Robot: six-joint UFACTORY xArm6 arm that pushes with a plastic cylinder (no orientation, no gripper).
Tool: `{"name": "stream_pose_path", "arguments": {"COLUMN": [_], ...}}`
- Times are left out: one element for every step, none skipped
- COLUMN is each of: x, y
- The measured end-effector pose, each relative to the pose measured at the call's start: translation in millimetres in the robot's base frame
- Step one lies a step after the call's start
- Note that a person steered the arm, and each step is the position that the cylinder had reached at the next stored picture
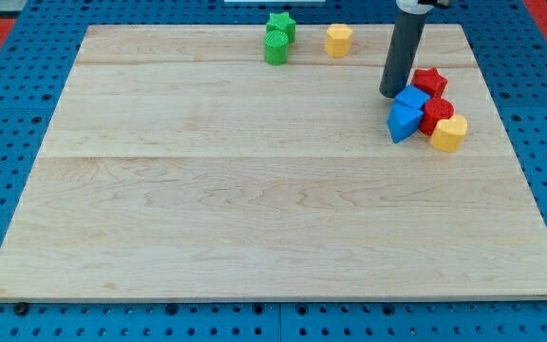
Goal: Place the red star below the green circle
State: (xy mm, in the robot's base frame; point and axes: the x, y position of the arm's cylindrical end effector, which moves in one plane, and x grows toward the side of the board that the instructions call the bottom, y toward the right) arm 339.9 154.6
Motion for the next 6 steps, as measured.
{"name": "stream_pose_path", "arguments": {"x": [8,13,-5,-23,-43,-59], "y": [0,-4,-10,-8,-4,5]}}
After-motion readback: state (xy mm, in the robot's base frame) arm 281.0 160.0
